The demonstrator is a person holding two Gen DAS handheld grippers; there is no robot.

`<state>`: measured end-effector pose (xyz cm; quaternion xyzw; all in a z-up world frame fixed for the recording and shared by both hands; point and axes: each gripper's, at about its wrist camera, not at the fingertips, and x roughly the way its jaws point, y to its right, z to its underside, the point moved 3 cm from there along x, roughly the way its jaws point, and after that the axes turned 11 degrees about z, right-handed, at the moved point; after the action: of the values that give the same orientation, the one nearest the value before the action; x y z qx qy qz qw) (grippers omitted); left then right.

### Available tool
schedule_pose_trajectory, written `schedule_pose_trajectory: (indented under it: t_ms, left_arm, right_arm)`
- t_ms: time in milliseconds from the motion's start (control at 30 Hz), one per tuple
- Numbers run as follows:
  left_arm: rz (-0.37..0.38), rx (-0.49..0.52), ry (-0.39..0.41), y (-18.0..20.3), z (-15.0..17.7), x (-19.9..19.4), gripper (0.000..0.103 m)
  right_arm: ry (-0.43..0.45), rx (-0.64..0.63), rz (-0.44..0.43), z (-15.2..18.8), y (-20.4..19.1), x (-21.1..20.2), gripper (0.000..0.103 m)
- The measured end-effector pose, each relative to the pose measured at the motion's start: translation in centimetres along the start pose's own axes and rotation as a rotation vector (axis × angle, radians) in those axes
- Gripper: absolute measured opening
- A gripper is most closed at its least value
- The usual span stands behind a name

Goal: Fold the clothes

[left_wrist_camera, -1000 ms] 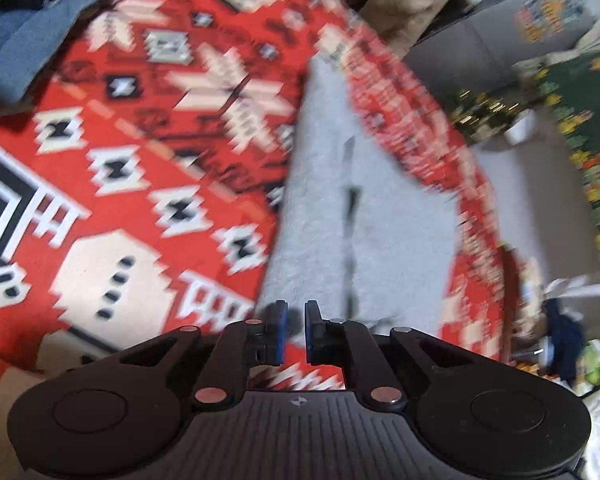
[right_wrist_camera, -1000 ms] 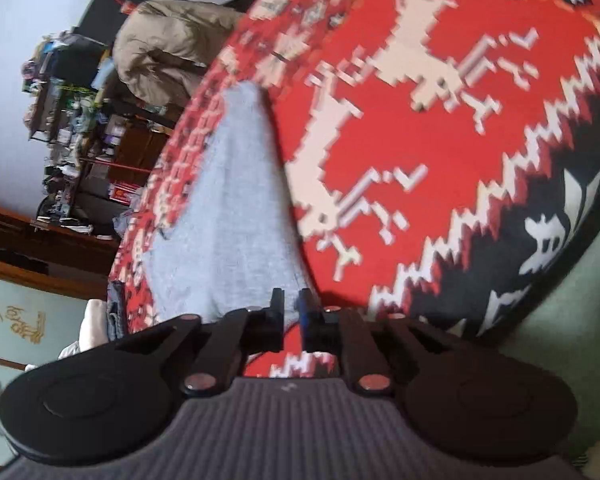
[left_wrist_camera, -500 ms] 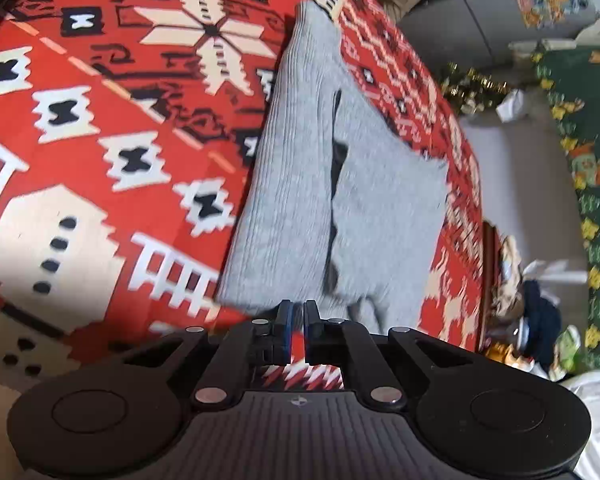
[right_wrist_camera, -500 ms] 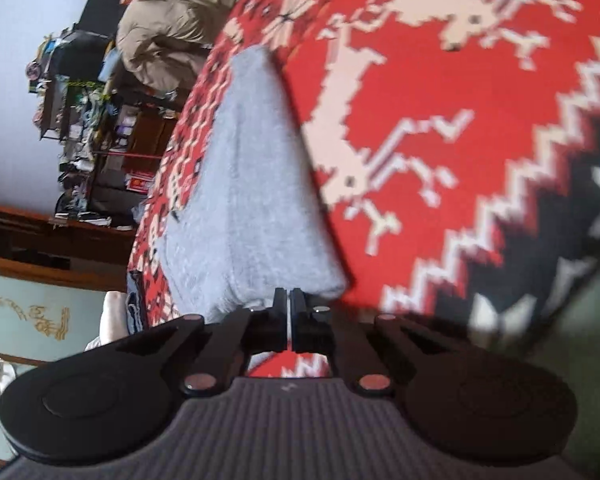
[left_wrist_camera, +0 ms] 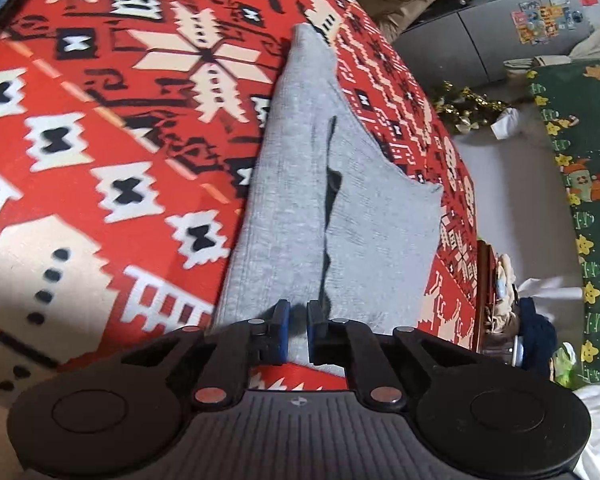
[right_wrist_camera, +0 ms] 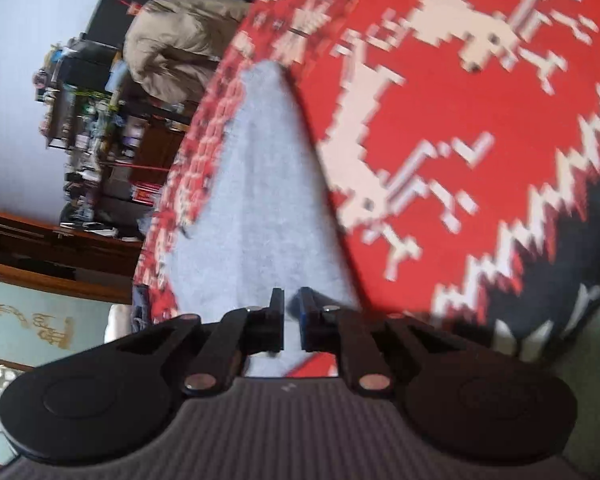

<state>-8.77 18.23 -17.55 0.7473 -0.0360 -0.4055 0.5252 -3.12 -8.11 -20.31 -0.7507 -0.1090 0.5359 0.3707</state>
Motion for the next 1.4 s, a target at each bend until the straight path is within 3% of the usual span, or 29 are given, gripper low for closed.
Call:
schedule_pose_trajectory:
  t_ms: [167, 233, 333, 433, 567, 700, 900, 1033, 1267, 1400]
  left_arm:
    - [-0.037, 0.027, -0.021, 0.4, 0.9, -0.3, 0.008]
    - [-0.039, 0.031, -0.029, 0.5, 1.0, -0.5, 0.008]
    - [0.051, 0.051, 0.018, 1.1, 1.1, -1.6, 0.008]
    - [0.070, 0.045, 0.054, 1.0, 0.7, -2.0, 0.010]
    - [-0.030, 0.024, 0.020, 0.2, 0.6, -1.1, 0.010]
    - [-0.081, 0.033, 0.010, 0.2, 0.8, -1.3, 0.010]
    - [0.056, 0.050, 0.113, 0.9, 0.0, -3.0, 0.013]
    - [-0.082, 0.045, 0.158, 0.1, -1.5, -2.3, 0.015]
    - [-0.139, -0.011, 0.135, -0.9, -1.2, -2.4, 0.009]
    - [-0.049, 0.009, 0.217, 0.0, -1.6, -3.7, 0.010]
  right_arm:
    - [-0.003, 0.042, 0.023, 0.2, 0.8, -0.5, 0.002]
    - [0.005, 0.040, 0.032, 0.3, 1.0, -0.9, 0.008]
    - [0.028, 0.027, 0.006, 0.1, 0.8, -2.2, 0.010]
    - [0.050, 0.006, -0.018, -0.2, 0.3, -2.6, 0.010]
    - [0.035, 0.025, 0.005, -0.7, 0.6, -1.7, 0.010]
    - [0.034, 0.034, 0.019, -0.7, 0.9, -1.9, 0.010]
    - [0.062, -0.015, 0.012, -0.8, 0.0, -2.5, 0.010]
    - [0.060, -0.030, 0.002, -0.9, -0.6, -2.4, 0.010]
    - [0.058, -0.028, 0.009, -1.0, -0.2, -2.4, 0.010]
    - [0.059, -0.033, 0.004, -0.9, -0.1, -2.4, 0.010]
